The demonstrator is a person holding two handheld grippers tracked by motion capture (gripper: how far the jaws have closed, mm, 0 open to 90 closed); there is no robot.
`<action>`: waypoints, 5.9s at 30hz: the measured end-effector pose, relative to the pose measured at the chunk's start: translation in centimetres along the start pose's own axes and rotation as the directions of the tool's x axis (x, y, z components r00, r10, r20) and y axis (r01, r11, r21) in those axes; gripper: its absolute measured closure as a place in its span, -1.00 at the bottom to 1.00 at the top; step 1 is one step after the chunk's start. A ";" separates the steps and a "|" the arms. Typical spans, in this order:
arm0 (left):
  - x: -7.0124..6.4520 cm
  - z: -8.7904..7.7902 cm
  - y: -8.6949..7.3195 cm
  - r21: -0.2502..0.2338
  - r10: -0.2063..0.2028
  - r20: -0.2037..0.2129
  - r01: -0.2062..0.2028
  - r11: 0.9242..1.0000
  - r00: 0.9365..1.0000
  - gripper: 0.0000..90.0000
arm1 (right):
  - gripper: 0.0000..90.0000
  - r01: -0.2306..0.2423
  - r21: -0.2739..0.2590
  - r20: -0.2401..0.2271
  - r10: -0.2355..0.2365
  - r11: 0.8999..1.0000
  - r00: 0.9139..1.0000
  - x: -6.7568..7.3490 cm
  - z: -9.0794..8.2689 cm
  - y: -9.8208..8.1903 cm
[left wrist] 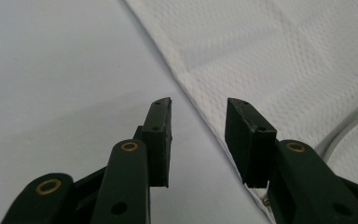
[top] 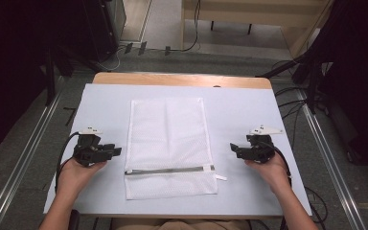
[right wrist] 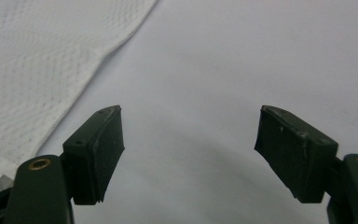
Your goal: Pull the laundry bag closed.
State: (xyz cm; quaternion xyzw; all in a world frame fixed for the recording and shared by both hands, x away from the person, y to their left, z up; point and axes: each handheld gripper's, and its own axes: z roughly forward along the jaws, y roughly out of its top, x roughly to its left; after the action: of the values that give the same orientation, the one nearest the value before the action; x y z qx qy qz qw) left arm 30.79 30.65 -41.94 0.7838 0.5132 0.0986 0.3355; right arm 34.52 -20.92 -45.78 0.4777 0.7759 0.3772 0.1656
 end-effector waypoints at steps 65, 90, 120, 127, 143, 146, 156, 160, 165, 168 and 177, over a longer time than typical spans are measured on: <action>1.1 0.1 -0.1 0.033 -0.041 0.088 0.039 0.999 0.995 -0.09 | 0.20 0.048 0.098 -0.157 -0.033 0.994 0.987 2.4 -0.4 0.9; 1.2 -1.5 -1.7 0.016 -0.047 0.074 0.046 0.999 0.996 -0.09 | 0.24 0.122 0.072 -0.223 -0.103 0.990 0.969 6.1 -0.4 2.3; 1.8 -1.0 -1.2 0.000 -0.056 0.063 0.056 0.998 0.996 -0.09 | 0.30 0.269 0.043 -0.349 -0.238 0.962 0.906 12.4 0.2 5.1; 1.9 -1.0 -1.1 -0.004 -0.055 0.064 0.055 0.998 0.996 -0.09 | 0.33 0.283 0.043 -0.376 -0.247 0.958 0.893 13.9 0.7 5.7; 2.0 -1.0 -0.9 -0.011 -0.050 0.068 0.051 0.999 0.996 -0.09 | 0.48 0.310 0.043 -0.455 -0.258 0.950 0.852 17.8 3.0 5.7; 2.0 -0.9 -0.9 -0.009 -0.050 0.068 0.051 0.999 0.996 -0.09 | 0.52 0.319 0.056 -0.465 -0.258 0.946 0.847 18.7 3.4 5.6; 2.0 -0.9 -0.8 -0.010 -0.050 0.071 0.050 0.999 0.996 -0.09 | 0.53 0.351 0.051 -0.499 -0.280 0.935 0.820 20.9 4.3 5.1; 2.1 -0.8 -0.8 -0.011 -0.051 0.072 0.052 0.999 0.996 -0.10 | 0.53 0.360 0.063 -0.515 -0.279 0.931 0.811 21.7 4.9 4.9; 2.1 -0.8 -0.8 -0.008 -0.050 0.072 0.050 0.999 0.996 -0.10 | 0.57 0.364 0.069 -0.530 -0.275 0.929 0.802 22.7 5.5 4.7; 2.1 -0.8 -0.8 -0.010 -0.049 0.072 0.050 0.999 0.996 -0.10 | 0.60 0.365 0.065 -0.539 -0.275 0.929 0.796 23.3 5.8 4.7; 2.2 -0.9 -0.8 -0.010 -0.052 0.070 0.053 0.999 0.996 -0.10 | 0.62 0.350 0.079 -0.540 -0.255 0.934 0.802 24.5 6.9 4.7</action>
State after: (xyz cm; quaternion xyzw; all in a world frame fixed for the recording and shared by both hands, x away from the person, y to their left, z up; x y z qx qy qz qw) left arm 30.79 33.10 -42.19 0.7710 0.5210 0.0657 0.3603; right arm 29.68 4.49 -44.35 0.2398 0.8876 0.3916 -0.0351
